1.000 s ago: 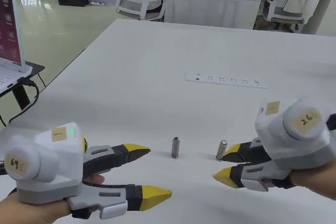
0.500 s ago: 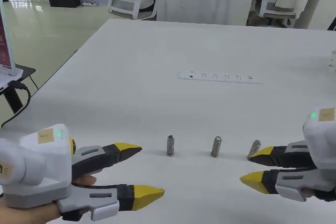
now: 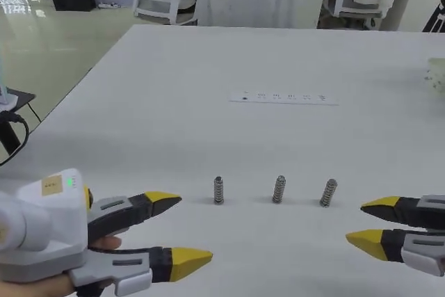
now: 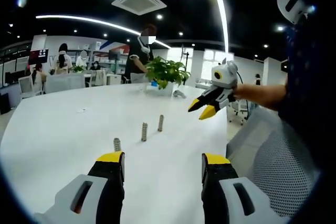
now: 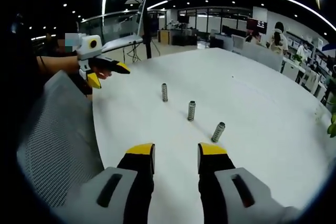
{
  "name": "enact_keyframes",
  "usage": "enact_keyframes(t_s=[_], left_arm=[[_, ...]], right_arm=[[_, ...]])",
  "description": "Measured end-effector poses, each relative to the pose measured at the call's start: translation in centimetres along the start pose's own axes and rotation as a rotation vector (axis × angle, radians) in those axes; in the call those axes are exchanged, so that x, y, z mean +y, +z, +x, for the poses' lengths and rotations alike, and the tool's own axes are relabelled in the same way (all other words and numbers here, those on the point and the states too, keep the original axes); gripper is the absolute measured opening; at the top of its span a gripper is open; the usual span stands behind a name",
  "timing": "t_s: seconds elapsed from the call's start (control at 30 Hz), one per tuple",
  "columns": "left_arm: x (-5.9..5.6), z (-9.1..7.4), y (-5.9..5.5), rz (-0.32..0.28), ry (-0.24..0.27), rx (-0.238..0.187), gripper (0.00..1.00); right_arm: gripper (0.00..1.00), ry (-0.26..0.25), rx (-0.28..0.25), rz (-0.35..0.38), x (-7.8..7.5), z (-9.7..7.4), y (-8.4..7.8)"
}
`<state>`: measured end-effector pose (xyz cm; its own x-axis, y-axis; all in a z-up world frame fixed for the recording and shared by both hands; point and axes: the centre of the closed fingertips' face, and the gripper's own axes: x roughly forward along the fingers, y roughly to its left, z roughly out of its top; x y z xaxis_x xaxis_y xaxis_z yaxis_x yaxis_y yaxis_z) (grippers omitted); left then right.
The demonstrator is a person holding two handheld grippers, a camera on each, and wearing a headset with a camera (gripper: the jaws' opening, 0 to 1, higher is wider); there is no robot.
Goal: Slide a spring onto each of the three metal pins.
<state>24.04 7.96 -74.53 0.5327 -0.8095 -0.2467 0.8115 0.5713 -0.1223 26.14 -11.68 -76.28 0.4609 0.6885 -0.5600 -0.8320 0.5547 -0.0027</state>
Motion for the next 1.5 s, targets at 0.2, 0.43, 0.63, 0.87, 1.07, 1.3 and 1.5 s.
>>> enact_keyframes(t_s=[0.2,0.43,0.63,0.87,1.07,1.3,1.5], left_arm=[[-0.2,0.0,-0.3,-0.005,0.001,0.006,0.56],[-0.2,-0.1,-0.4,-0.012,0.007,0.005,0.58],[-0.1,-0.1,-0.5,-0.017,0.010,0.006,0.59],[0.0,0.0,-0.6,-0.020,0.014,0.010,0.60],[0.0,-0.1,-0.8,-0.023,0.018,0.015,0.63],[0.1,-0.1,-0.9,-0.029,0.022,0.019,0.67],[0.1,-0.1,-1.0,-0.033,0.022,0.022,0.69]], right_arm=[[0.40,-0.004,-0.052,0.017,-0.4,-1.0,0.0],[0.47,-0.011,-0.055,0.018,-0.7,-1.4,-0.7],[0.58,-0.017,-0.085,0.022,-0.8,-1.9,-0.8],[0.67,-0.013,-0.097,0.038,-0.6,-1.9,-1.1],[0.68,-0.012,-0.081,0.040,-0.5,-1.7,-1.3],[0.68,-0.021,-0.082,0.036,-0.7,-1.7,-1.1],[0.68,-0.032,-0.076,0.031,-1.0,-1.9,-1.1]])
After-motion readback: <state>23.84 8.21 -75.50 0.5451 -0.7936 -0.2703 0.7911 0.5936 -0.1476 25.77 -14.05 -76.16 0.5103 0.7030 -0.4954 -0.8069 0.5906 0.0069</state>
